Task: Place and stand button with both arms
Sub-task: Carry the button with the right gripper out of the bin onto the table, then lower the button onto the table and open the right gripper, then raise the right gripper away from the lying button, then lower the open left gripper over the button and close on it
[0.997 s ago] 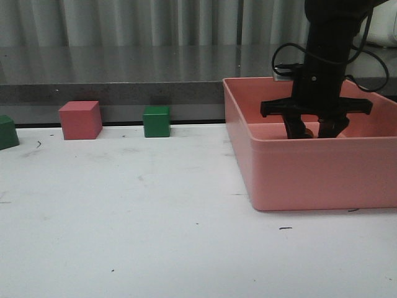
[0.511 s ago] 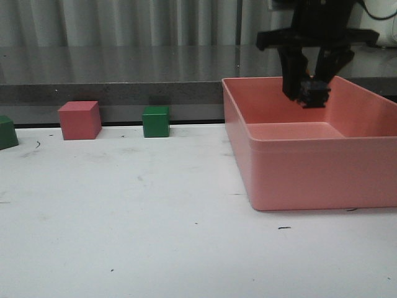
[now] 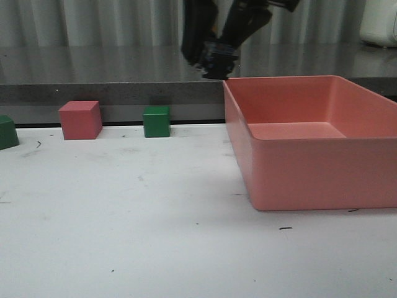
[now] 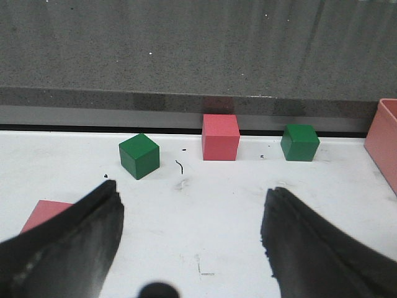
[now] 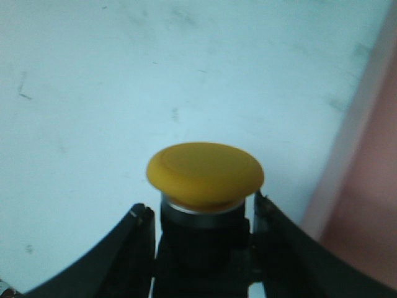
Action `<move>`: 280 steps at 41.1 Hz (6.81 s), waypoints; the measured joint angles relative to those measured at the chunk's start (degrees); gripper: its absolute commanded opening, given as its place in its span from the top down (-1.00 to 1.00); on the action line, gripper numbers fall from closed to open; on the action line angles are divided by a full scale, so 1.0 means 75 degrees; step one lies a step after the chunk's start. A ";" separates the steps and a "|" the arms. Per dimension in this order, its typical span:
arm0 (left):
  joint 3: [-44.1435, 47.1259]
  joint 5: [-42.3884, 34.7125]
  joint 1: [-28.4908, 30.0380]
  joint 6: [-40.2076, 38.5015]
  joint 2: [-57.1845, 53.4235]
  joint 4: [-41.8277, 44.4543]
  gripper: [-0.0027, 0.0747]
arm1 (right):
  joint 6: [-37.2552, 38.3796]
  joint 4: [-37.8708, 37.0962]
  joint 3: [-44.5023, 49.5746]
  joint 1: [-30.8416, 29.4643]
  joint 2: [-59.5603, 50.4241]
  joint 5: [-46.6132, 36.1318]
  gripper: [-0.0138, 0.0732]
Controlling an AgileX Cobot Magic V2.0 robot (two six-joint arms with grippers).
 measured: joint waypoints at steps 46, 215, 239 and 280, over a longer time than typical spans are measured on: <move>0.0000 0.0000 0.0000 0.0000 0.0000 0.0000 -0.29 | 0.4281 -0.0446 -0.2487 0.1419 0.4051 0.0787 0.06; -0.2660 0.2388 -0.3417 0.1244 0.5297 -0.0492 -0.50 | -0.1134 -0.1822 0.6821 0.1368 -1.0098 -0.0182 -0.44; -0.6006 0.4042 -0.4414 -0.3053 0.9988 0.1243 -0.50 | -0.1134 -0.1822 0.6821 0.1368 -1.0098 -0.0182 -0.44; -0.6548 0.3424 -0.3678 -0.3584 1.1437 0.0331 -0.48 | -0.1134 -0.1822 0.6821 0.1368 -1.0098 -0.0167 -0.44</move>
